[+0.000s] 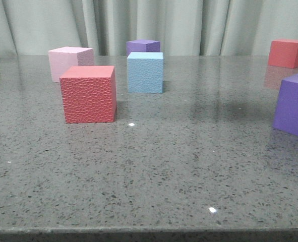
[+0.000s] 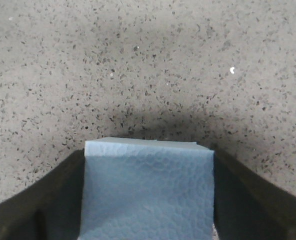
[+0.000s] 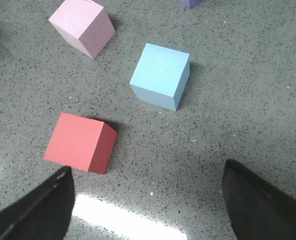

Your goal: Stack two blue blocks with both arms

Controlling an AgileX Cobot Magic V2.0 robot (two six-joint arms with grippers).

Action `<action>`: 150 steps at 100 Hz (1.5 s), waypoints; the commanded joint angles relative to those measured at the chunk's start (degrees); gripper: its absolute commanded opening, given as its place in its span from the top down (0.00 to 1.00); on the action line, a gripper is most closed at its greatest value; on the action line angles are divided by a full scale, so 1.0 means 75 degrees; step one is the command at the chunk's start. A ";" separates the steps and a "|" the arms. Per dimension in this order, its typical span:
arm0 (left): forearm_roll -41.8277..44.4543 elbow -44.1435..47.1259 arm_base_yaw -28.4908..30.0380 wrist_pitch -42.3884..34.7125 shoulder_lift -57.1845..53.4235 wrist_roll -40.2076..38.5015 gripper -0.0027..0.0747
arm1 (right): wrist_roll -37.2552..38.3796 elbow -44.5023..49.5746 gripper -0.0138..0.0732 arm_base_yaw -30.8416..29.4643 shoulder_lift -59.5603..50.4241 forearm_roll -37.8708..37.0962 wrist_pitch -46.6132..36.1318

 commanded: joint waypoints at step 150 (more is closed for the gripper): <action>0.0879 -0.4050 -0.6271 0.0934 0.0735 -0.5385 0.55 | 0.0217 0.1703 0.15 -0.0098 -0.2619 -0.1302 -0.0118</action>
